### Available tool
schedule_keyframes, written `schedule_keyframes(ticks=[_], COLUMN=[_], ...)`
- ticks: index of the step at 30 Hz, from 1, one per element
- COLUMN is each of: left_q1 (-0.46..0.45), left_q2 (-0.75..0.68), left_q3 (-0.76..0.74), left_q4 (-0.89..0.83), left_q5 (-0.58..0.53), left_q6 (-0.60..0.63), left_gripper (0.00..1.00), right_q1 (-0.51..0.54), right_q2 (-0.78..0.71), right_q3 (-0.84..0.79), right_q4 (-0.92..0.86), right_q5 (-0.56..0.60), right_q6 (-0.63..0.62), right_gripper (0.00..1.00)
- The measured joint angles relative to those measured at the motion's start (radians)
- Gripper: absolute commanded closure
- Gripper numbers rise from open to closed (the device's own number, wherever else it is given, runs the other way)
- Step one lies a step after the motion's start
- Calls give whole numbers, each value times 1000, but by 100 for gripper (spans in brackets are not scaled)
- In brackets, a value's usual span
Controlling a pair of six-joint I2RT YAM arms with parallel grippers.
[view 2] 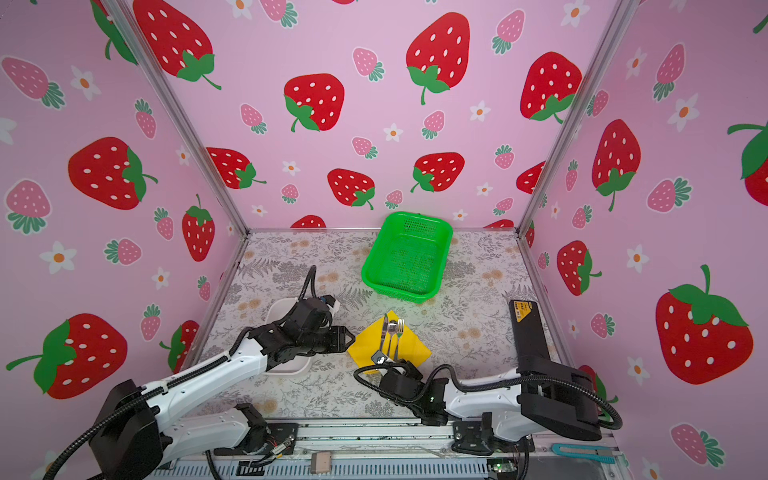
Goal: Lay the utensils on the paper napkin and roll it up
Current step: 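Grasp the near napkin corner with the right gripper while the left approaches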
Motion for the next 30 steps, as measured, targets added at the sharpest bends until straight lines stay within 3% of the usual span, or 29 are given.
schedule_keyframes(ticks=[2, 8, 15, 24, 30], left_q1=[-6, -23, -68, -150, -189], left_q2=[15, 38, 62, 213, 326], left_q3=[13, 31, 32, 62, 126], left_q4=[0, -2, 4, 42, 70], left_q5=[12, 38, 107, 213, 228], left_q6=[13, 36, 57, 60, 49], left_gripper=[50, 51, 63, 73, 78], right_q1=[-32, -95, -131, -150, -157], right_q2=[-2, -2, -14, -40, -56], right_q3=[0, 0, -3, -16, -17], right_q4=[0, 0, -2, -37, -48], right_q5=[-8, -51, -94, -121, -131], right_q6=[19, 60, 137, 235, 259], right_gripper=[44, 43, 43, 46, 48])
